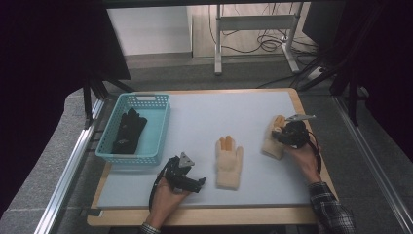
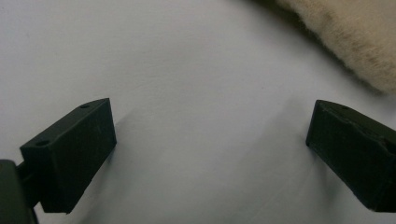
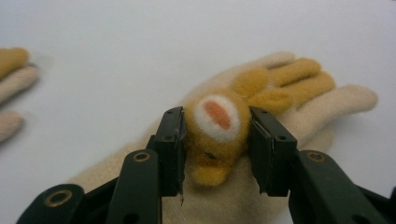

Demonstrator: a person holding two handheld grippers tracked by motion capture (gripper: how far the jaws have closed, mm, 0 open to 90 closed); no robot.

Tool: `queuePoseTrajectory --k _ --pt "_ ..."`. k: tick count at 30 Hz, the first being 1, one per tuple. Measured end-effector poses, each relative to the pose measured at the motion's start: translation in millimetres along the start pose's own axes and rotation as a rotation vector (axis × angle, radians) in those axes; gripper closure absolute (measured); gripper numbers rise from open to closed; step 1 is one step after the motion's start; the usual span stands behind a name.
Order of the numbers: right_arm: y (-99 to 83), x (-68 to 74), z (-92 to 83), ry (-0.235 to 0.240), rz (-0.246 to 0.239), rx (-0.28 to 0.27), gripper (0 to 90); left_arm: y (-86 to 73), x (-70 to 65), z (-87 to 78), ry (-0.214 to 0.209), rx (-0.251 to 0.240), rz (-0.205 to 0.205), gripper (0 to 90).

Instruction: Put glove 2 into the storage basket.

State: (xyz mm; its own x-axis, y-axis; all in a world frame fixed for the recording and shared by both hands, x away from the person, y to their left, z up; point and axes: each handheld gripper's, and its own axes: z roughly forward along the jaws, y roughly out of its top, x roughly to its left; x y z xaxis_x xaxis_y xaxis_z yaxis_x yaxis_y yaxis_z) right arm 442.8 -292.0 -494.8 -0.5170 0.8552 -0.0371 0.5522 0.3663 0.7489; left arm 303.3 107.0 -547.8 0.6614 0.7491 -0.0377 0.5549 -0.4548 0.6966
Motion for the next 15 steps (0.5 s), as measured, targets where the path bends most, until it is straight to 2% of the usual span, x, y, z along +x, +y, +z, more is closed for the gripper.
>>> queuePoseTrajectory --k 4,8,9,10,15 --pt "2.0 6.7 -7.4 0.016 -0.019 -0.018 58.1 0.0 0.0 0.0 0.000 0.000 0.000 1.8" --pt "6.1 22.1 -22.2 0.049 -0.059 -0.046 58.2 0.0 0.0 0.0 0.000 0.000 0.000 1.8" --pt "6.1 22.1 -22.2 0.049 -0.059 -0.046 58.2 0.0 0.0 0.0 0.000 0.000 0.000 1.8" --pt "8.0 29.6 -29.5 0.071 -0.068 -0.060 58.2 0.0 0.0 0.0 0.000 0.000 0.000 1.8" --pt "12.8 46.8 -44.2 0.125 -0.086 -0.087 58.1 0.0 0.0 0.0 0.000 0.000 0.000 1.8"
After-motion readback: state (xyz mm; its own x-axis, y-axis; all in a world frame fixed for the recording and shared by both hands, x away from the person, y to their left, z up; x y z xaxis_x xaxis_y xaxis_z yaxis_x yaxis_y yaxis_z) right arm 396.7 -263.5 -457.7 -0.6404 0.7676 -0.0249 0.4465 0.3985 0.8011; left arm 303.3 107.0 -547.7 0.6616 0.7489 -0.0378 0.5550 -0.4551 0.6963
